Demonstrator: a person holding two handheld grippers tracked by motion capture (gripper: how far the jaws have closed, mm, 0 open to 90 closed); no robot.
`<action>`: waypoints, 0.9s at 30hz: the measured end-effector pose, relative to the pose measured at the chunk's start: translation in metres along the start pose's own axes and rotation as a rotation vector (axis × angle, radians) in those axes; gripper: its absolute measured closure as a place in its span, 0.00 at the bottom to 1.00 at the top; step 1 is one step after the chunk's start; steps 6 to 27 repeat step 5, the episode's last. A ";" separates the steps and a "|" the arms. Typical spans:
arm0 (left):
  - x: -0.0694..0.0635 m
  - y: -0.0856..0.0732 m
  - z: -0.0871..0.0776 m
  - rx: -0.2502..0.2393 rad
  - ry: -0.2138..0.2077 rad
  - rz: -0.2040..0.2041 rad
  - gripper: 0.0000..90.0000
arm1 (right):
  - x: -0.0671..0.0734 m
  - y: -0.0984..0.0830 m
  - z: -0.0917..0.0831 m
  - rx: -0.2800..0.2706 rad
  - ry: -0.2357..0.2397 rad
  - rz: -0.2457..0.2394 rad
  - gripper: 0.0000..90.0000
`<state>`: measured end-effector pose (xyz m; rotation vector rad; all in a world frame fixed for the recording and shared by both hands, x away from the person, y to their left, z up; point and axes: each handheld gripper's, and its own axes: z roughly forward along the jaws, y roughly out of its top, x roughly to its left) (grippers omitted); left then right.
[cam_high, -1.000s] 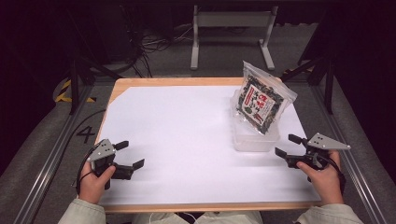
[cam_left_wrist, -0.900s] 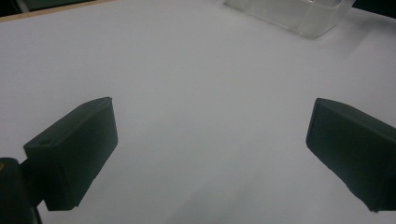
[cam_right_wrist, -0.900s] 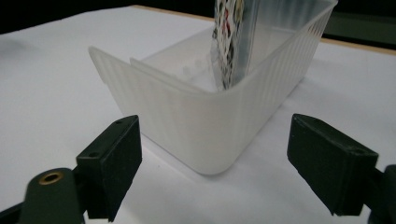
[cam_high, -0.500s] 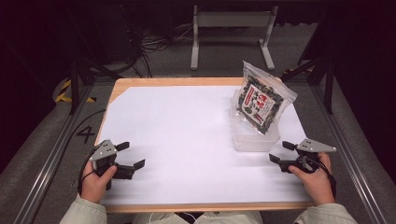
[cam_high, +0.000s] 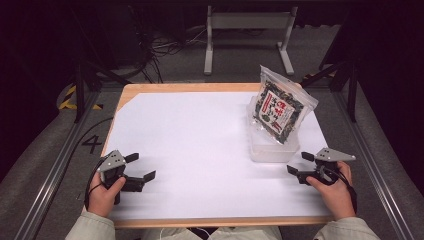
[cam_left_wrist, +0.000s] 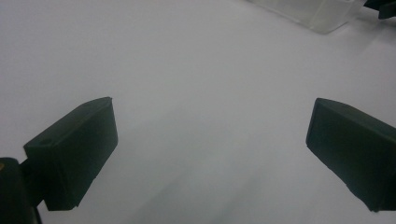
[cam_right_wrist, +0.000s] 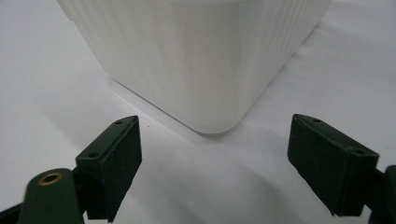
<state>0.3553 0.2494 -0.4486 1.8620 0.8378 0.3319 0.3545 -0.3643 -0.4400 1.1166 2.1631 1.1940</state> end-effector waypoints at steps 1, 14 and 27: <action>0.000 0.000 0.000 0.001 0.002 -0.001 0.03 | 0.000 0.000 0.000 0.001 -0.002 0.000 0.21; 0.000 0.000 0.000 -0.003 0.004 -0.014 0.03 | 0.001 0.000 0.000 -0.004 -0.009 -0.002 0.22; 0.000 0.000 0.000 -0.003 0.004 -0.014 0.03 | 0.001 0.000 0.000 -0.004 -0.009 -0.002 0.22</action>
